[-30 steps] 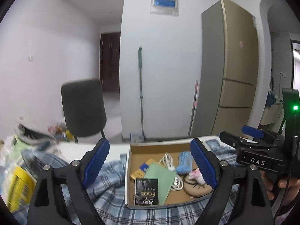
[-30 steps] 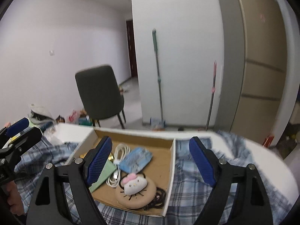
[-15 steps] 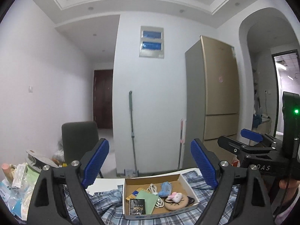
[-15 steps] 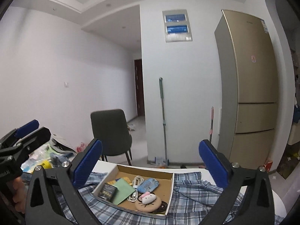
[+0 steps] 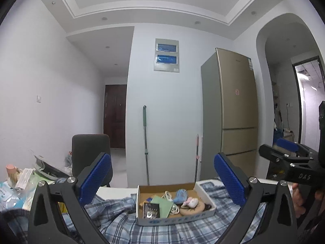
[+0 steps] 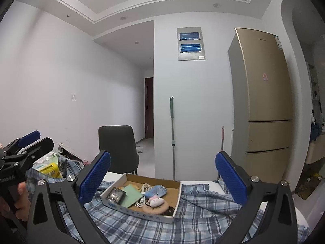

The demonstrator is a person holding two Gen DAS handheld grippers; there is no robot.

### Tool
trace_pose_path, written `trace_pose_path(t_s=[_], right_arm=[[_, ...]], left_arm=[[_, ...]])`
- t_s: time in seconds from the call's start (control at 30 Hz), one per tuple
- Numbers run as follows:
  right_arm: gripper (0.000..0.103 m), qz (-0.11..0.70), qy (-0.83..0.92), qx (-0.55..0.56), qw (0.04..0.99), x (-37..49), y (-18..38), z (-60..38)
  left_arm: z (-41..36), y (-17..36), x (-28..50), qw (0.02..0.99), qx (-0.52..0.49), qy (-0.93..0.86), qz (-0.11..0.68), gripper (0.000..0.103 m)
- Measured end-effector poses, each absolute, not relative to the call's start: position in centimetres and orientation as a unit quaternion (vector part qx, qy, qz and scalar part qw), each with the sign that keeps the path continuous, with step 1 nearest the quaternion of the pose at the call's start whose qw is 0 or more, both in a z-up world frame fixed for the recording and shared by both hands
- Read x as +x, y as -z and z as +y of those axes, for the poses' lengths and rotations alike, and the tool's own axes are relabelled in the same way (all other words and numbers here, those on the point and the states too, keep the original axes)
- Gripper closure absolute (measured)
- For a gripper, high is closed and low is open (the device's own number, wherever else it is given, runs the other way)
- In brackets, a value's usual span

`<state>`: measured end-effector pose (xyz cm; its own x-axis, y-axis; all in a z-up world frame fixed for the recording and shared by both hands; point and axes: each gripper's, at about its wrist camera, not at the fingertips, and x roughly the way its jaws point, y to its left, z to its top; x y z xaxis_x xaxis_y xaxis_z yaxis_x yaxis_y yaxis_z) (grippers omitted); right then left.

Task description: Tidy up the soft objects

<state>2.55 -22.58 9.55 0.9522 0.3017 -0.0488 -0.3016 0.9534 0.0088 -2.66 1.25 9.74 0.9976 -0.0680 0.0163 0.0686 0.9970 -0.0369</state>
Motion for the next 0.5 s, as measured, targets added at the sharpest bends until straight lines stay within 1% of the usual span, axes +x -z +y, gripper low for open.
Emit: trace_pose_path(t_s=[0.23, 0.5], right_arm=[[0.0, 0.049, -0.149, -0.003, 0.988, 3.3, -5.5, -23.0], [0.0, 0.078, -0.148, -0.02, 0.986, 4.5, -2.2, -22.9]], left_arm=[[1.7, -5.5, -2.4, 0.999, -0.021, 0.033, 0.014, 0.0], [1.1, -1.4, -0.9, 0.999, 0.016, 0.028, 0.029, 0.0]])
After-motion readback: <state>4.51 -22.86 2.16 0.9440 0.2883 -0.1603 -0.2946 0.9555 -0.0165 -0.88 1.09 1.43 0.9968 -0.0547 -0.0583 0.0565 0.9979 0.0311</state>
